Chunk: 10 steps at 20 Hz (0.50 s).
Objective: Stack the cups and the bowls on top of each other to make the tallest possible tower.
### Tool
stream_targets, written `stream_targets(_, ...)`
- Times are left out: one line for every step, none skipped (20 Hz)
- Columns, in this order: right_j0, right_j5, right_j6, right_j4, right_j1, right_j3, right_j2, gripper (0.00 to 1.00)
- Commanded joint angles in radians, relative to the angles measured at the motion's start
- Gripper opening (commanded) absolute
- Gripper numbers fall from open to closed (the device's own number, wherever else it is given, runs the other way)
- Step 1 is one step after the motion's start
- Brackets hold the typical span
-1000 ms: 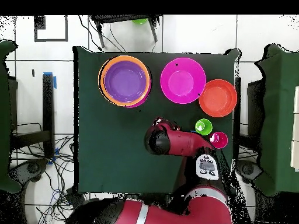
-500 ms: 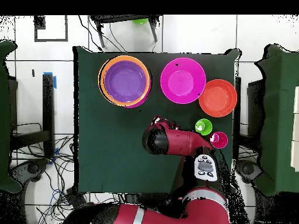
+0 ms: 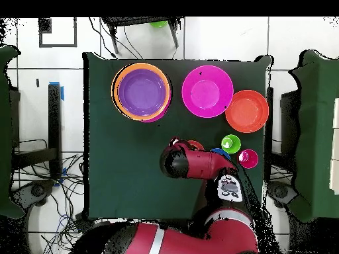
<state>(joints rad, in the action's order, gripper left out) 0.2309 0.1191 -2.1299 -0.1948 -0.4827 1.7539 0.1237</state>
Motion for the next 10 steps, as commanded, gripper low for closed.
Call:
stream_targets(-0.002, -0.05, -0.15, 0.031, 0.063, 0.067, -0.106, 1.0)
stream_targets(0.0, -0.05, -0.148, 0.031, 0.064, 0.066, -0.107, 1.0)
stream_targets(0.001, -0.052, -0.147, 0.03, 0.065, 0.066, -0.109, 1.0)
stream_targets(0.002, -0.053, -0.146, 0.03, 0.066, 0.065, -0.11, 1.0)
stream_targets(0.002, -0.059, -0.148, 0.03, 0.067, 0.067, -0.11, 1.0)
stream_targets(0.002, -0.062, -0.149, 0.03, 0.068, 0.067, -0.11, 1.0)
stream_targets(0.005, -0.07, -0.152, 0.031, 0.071, 0.071, -0.115, 1.0)
stream_targets(0.007, -0.076, -0.154, 0.032, 0.074, 0.071, -0.118, 1.0)
stream_targets(0.007, -0.083, -0.155, 0.032, 0.076, 0.072, -0.12, 1.0)
stream_targets(0.006, -0.086, -0.156, 0.033, 0.079, 0.071, -0.121, 1.0)
